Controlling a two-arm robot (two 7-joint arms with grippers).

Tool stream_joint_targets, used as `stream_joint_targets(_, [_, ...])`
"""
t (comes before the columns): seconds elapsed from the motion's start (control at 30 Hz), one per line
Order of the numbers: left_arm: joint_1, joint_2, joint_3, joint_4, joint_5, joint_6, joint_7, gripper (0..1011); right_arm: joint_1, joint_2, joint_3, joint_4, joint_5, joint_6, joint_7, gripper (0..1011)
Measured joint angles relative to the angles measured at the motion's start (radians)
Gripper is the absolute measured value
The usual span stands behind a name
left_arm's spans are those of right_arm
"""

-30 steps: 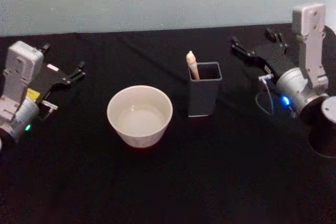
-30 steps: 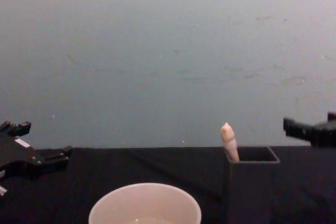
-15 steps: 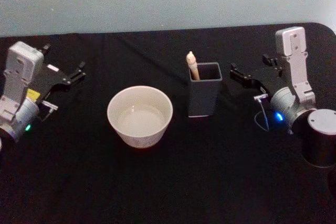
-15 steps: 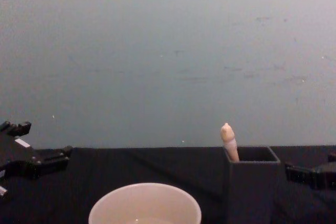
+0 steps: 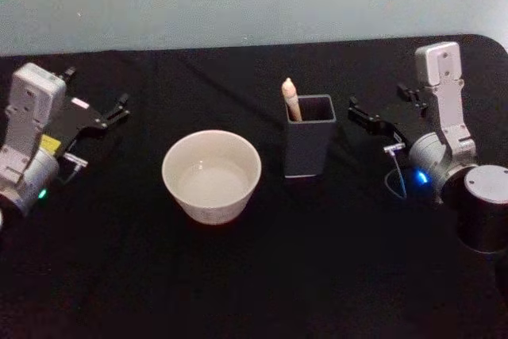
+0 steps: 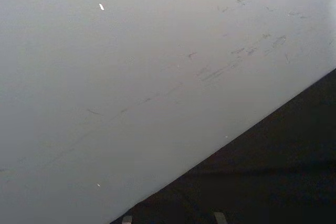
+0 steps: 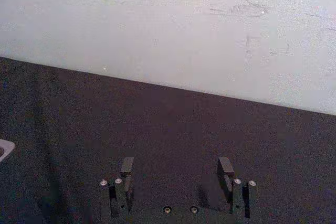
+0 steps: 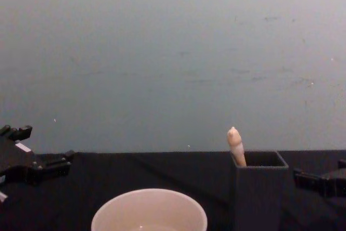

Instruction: Pick up the stirring spoon with one hand, stir inside the cup, then place it back in its original position.

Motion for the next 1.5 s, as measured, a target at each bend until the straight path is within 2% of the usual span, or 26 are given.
stream_joint_targets(1.5, [0.0,0.0,0.0,0.0,0.0,0.0,0.0,1001,-0.001,0.001,0.0,-0.002,0.001,-0.002,-0.001,1002])
